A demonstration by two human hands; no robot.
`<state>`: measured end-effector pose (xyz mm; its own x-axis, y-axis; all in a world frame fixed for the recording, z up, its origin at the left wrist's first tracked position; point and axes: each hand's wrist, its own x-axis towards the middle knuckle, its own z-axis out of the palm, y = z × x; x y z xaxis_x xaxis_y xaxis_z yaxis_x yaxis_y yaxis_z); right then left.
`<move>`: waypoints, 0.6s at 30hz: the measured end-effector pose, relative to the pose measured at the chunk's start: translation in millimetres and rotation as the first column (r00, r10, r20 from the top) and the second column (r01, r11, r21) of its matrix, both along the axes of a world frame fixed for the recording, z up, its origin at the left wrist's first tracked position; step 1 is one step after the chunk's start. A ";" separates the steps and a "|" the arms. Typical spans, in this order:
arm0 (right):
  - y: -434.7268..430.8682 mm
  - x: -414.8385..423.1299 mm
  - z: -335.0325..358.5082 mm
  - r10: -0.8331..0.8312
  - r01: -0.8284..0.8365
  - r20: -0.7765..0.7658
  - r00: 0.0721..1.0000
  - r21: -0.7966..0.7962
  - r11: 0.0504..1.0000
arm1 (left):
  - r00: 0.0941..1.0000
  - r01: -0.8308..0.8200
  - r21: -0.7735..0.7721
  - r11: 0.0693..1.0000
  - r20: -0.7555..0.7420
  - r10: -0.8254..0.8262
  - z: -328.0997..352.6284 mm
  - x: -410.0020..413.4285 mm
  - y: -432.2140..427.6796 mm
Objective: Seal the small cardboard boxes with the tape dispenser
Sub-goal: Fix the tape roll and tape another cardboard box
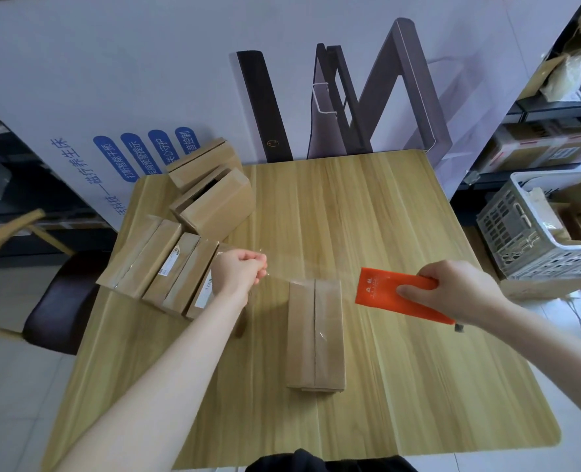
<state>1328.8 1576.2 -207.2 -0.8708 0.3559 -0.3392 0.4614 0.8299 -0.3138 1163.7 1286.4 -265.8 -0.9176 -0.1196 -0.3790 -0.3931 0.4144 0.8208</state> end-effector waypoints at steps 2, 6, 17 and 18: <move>3.3 -10.0 1.2 0.013 -0.013 0.009 1.000 0.073 0.997 | 0.999 -0.035 -0.011 0.999 0.012 0.035 -3.6 4.6 -0.5; 8.3 -30.1 5.7 0.029 -0.039 0.058 0.998 0.177 0.983 | 0.997 -0.076 -0.031 0.997 -0.003 0.076 -10.5 13.1 4.2; 8.4 -68.7 -15.9 0.057 -0.105 0.177 0.982 0.275 0.956 | 0.997 -0.071 -0.023 0.997 0.038 0.071 -37.3 10.3 22.5; 8.3 -71.1 -18.2 0.056 -0.105 0.184 0.981 0.272 0.957 | 0.997 -0.068 -0.031 0.997 0.042 0.069 -39.5 9.3 22.5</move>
